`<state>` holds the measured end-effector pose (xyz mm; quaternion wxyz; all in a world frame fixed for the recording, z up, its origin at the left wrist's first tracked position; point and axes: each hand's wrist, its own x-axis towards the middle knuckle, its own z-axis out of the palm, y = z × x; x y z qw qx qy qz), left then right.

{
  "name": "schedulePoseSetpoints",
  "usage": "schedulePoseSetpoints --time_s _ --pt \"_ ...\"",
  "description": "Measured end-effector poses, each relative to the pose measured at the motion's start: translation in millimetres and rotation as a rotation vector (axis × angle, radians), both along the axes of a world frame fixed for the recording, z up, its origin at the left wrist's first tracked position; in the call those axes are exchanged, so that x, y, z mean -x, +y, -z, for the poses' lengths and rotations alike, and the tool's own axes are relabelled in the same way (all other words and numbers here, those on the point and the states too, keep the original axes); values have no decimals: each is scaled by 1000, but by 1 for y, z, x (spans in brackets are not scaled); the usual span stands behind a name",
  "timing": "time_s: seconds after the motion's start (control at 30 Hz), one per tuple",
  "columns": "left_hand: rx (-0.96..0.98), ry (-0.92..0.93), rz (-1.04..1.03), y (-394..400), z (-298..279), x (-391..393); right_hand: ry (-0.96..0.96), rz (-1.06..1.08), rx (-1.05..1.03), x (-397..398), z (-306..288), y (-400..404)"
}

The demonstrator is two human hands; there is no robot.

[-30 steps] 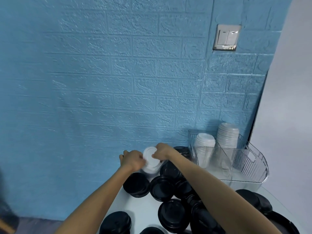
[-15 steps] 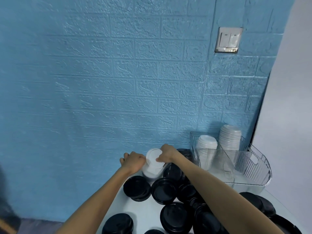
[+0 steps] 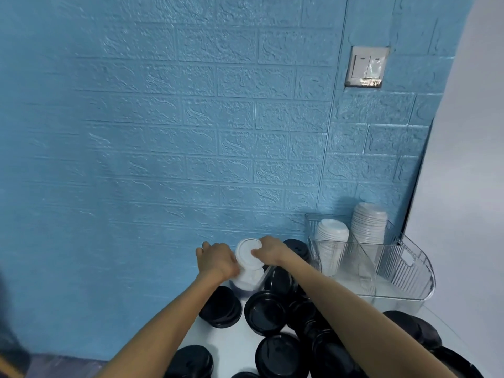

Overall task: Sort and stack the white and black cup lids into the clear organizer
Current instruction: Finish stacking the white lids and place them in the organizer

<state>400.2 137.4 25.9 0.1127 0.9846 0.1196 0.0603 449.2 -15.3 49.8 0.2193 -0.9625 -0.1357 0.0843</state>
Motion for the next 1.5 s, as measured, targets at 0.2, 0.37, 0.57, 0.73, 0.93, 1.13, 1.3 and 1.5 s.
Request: schedulePoseSetpoints --time_s 0.2,0.37,0.57,0.73,0.93,1.13,1.3,1.5 --pt "111 -13 -44 -6 -7 5 -40 32 -161 3 -5 -12" --pt "293 -42 -56 -4 -18 8 -8 53 -262 4 -3 -18" --pt "341 -28 -30 4 -24 10 93 97 -449 2 1 -19" --pt "484 -10 -25 12 -23 6 189 137 -550 4 -3 -22" --pt "604 -81 -69 16 -21 8 211 179 -640 4 -9 -26" --pt "1069 -219 -118 16 -20 12 261 75 -678 17 -13 -28" --pt "1412 -16 41 15 -25 21 270 59 -792 27 -10 -30" --pt "1635 37 120 4 -23 22 182 44 -835 28 -9 -31"
